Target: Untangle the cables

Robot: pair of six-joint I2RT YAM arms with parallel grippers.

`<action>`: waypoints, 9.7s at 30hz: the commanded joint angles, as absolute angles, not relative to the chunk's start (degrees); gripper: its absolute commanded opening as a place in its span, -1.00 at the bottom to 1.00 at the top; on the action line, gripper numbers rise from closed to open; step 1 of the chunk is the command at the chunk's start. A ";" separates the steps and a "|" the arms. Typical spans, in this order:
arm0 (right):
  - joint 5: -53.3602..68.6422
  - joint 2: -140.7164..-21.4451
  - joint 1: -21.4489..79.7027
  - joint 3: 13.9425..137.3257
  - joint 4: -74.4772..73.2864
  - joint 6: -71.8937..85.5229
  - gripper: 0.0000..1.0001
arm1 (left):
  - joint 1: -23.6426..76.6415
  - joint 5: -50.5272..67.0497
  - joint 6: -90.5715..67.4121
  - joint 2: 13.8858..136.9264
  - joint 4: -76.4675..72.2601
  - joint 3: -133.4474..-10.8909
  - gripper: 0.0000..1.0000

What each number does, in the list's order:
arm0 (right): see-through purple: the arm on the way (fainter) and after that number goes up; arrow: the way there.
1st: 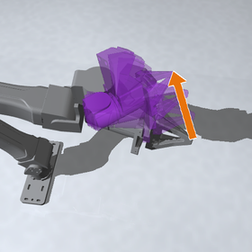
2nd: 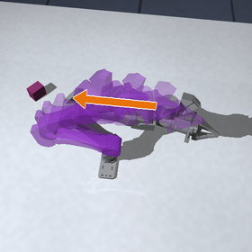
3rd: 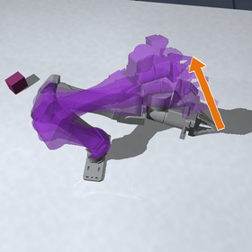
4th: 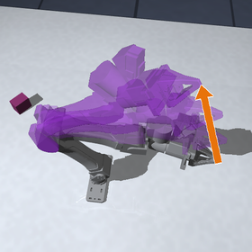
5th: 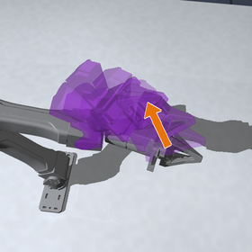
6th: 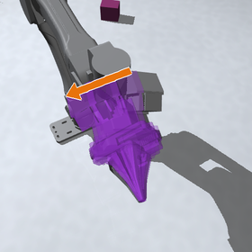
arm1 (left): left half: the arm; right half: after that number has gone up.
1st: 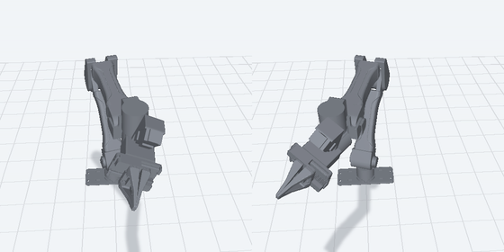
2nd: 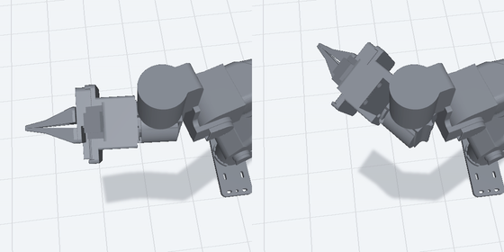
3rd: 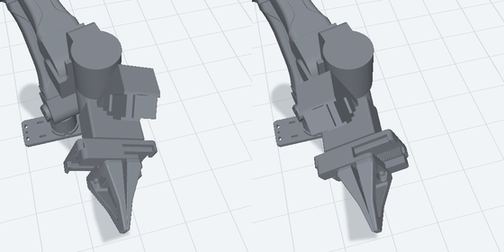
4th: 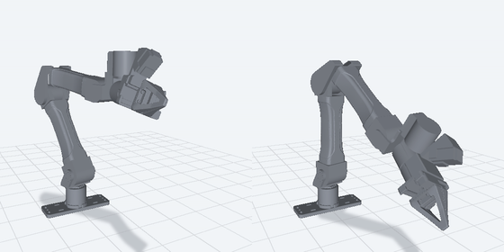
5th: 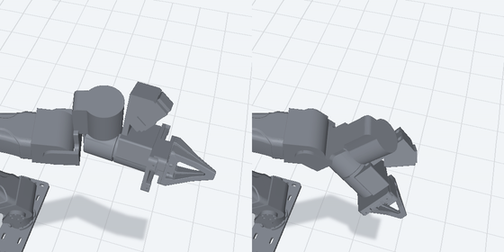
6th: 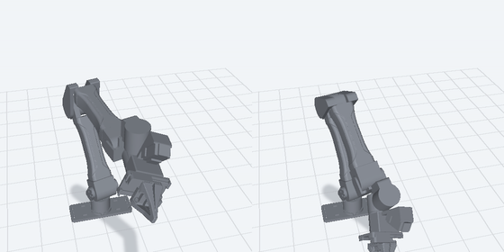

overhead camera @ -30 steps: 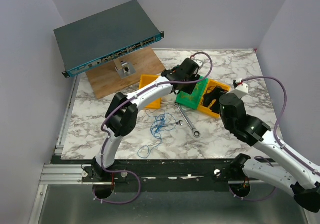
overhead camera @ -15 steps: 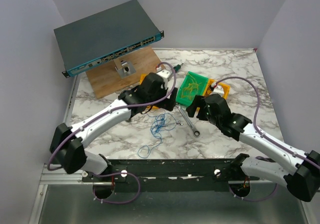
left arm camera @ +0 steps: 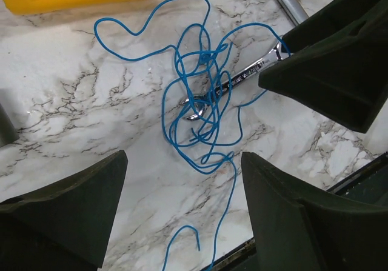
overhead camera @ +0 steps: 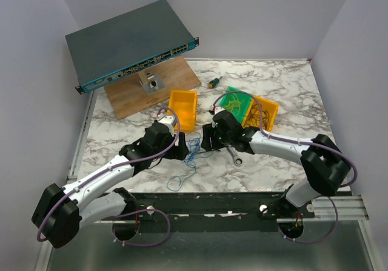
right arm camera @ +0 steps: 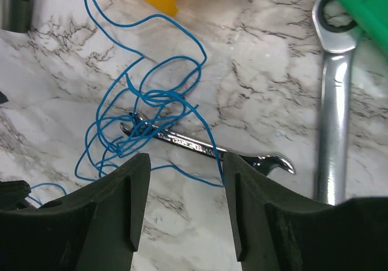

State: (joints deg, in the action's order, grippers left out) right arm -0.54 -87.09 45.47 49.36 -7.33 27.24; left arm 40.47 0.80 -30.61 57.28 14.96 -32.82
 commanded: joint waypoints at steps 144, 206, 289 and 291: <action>-3.71 -130.32 43.12 100.44 -12.81 19.13 -0.99 | 16.44 5.87 -30.17 57.35 -1.83 -33.16 0.42; 2.03 -98.78 49.05 58.49 -6.46 29.32 -0.99 | 49.31 3.60 -44.12 49.48 22.24 -21.74 0.16; -18.99 -68.28 42.85 51.02 -2.82 19.52 0.65 | 23.56 -5.10 -26.11 31.58 10.05 -28.46 0.97; -20.15 -65.15 42.80 48.50 -6.51 22.20 0.65 | 23.57 -3.88 -27.34 31.02 11.22 -27.76 0.98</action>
